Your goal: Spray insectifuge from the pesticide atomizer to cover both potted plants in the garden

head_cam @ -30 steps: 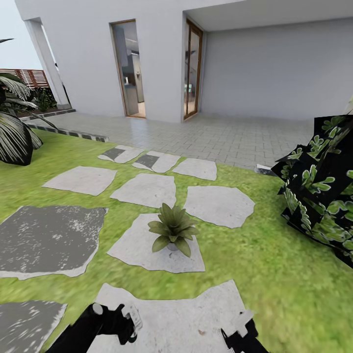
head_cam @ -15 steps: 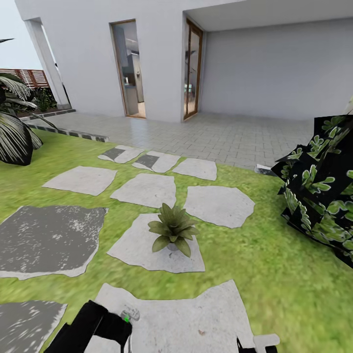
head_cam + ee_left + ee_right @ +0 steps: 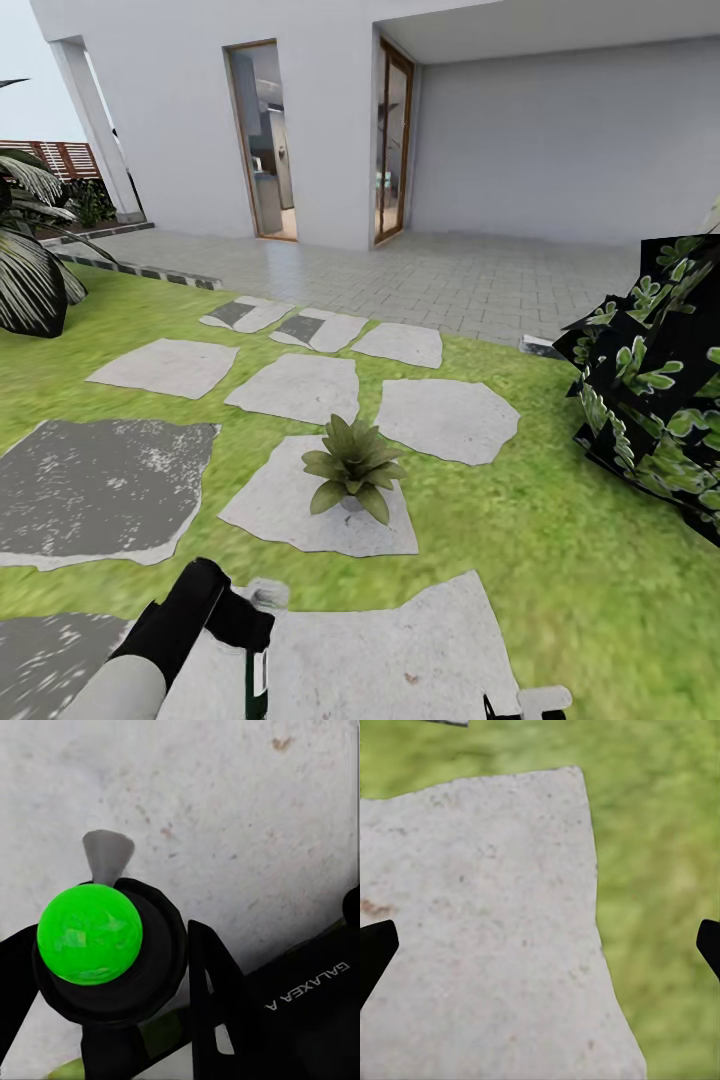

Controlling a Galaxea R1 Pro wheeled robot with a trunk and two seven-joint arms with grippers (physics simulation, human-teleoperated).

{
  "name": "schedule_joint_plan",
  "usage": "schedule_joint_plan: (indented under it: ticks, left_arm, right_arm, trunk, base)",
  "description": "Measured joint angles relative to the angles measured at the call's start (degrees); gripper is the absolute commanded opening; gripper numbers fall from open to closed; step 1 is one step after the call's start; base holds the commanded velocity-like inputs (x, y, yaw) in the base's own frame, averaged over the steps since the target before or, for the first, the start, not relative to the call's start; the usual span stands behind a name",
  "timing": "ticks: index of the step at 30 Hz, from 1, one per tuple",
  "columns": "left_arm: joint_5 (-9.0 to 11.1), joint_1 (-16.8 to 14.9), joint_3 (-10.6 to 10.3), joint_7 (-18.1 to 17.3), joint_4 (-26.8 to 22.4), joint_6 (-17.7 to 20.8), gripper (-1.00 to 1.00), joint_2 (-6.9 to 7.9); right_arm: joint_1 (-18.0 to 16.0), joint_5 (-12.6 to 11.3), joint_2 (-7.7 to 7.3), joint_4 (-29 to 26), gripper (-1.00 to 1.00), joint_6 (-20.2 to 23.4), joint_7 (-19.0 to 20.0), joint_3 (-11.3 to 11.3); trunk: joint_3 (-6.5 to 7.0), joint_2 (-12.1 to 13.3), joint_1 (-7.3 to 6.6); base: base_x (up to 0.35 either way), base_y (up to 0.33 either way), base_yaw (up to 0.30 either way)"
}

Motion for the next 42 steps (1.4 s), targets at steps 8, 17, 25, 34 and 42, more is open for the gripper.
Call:
schedule_joint_plan:
  ticks: [8,17,25,34,42]
  left_arm:
    - [0.0,-6.5,-11.2,-0.1,0.2,4.9,-1.0,0.03]
    - [0.5,-11.9,-16.2,-0.4,0.2,6.5,-1.0,-1.34]
    - [0.4,-14.3,-16.4,-0.7,1.0,6.7,-1.0,-1.88]
    - [0.3,-14.4,-16.5,-0.7,1.0,6.7,-1.0,-1.9]
    - [0.0,-20.0,-24.2,-12.6,5.9,6.7,-1.0,-1.06]
  right_arm:
    - [0.0,0.0,0.03,0.0,1.0,0.0,0.0,0.0]
    - [0.1,-0.1,0.11,0.0,1.0,0.1,0.1,0.0]
    - [0.1,0.0,0.23,0.0,1.0,0.1,0.2,0.1]
    - [0.1,0.0,0.37,0.0,1.0,0.1,0.2,0.1]
    - [0.1,0.0,0.39,0.0,1.0,0.1,0.2,0.1]
  trunk:
    - [0.0,0.0,0.0]
    - [0.0,0.0,0.0]
    - [0.0,0.0,-0.03]
    - [0.0,0.0,0.0]
    - [0.0,0.0,0.0]
  base:
    - [0.0,0.0,0.0]
    - [0.011,0.0,0.0]
    - [0.23,-0.077,0.0]
    - [0.136,-0.227,0.0]
    - [0.0,-0.01,0.0]
